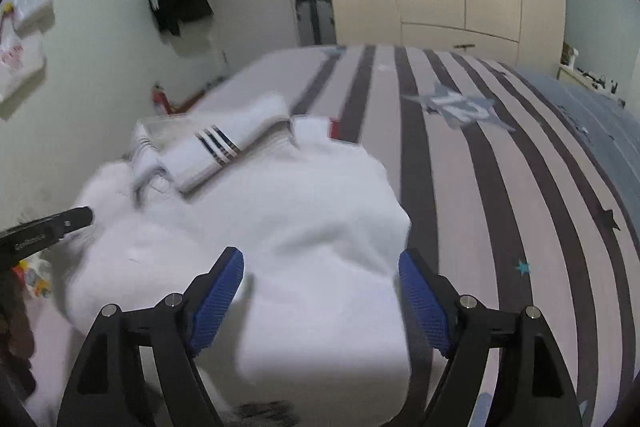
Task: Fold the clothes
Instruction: 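Press and square the polo shirt on the stack with both open tools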
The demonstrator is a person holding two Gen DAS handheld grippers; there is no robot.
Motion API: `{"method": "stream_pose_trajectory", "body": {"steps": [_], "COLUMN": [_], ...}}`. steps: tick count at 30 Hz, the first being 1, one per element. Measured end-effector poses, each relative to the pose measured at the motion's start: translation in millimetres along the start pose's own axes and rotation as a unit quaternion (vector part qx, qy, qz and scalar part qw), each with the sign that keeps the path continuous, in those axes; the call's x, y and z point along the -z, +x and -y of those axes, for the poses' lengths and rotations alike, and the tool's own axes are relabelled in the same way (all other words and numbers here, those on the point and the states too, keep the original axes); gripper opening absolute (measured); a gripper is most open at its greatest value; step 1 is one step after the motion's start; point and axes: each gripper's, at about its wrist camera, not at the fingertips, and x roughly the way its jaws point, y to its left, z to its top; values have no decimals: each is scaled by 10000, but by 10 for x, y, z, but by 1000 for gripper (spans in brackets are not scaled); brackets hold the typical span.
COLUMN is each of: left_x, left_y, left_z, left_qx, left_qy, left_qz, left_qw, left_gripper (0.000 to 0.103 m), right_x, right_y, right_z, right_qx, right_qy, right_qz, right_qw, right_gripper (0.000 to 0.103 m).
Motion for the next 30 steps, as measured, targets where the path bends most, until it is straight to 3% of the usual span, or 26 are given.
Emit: {"method": "stream_pose_trajectory", "body": {"steps": [4, 9, 14, 17, 20, 22, 24, 27, 30], "left_x": [137, 508, 154, -77, -307, -461, -552, -538, -523], "left_y": [-86, 368, 365, 353, 342, 334, 391, 635, 879], "left_z": [354, 341, 293, 265, 237, 219, 201, 177, 153], "left_qx": [399, 146, 112, 93, 74, 62, 30, -65, -160], "left_qy": [255, 221, 92, 10, -73, -129, -154, -122, -90], "left_qz": [-93, -692, -374, -164, 46, 186, 231, 66, -99], "left_qw": [9988, 9973, 9992, 9998, 9999, 9997, 9996, 9999, 9998], "left_gripper": [14, 13, 13, 13, 13, 13, 13, 13, 13], "right_x": [84, 453, 355, 137, -182, -368, -541, -584, -534], "right_y": [-114, 235, 151, -32, 33, 170, 389, 804, 978], "right_z": [-321, -464, -417, -358, -271, -251, -222, -204, -173], "right_qx": [-372, -218, -223, -255, -198, -96, -5, 75, 61], "right_qy": [-149, -340, -247, -9, 242, 295, 283, 166, 124], "right_qz": [13, -372, -378, -87, 131, 201, 208, -135, -243], "right_qw": [9992, 9985, 9987, 9996, 9994, 9993, 9994, 9997, 9996], "right_gripper": [76, 75, 75, 75, 74, 69, 53, 39, 39]}}
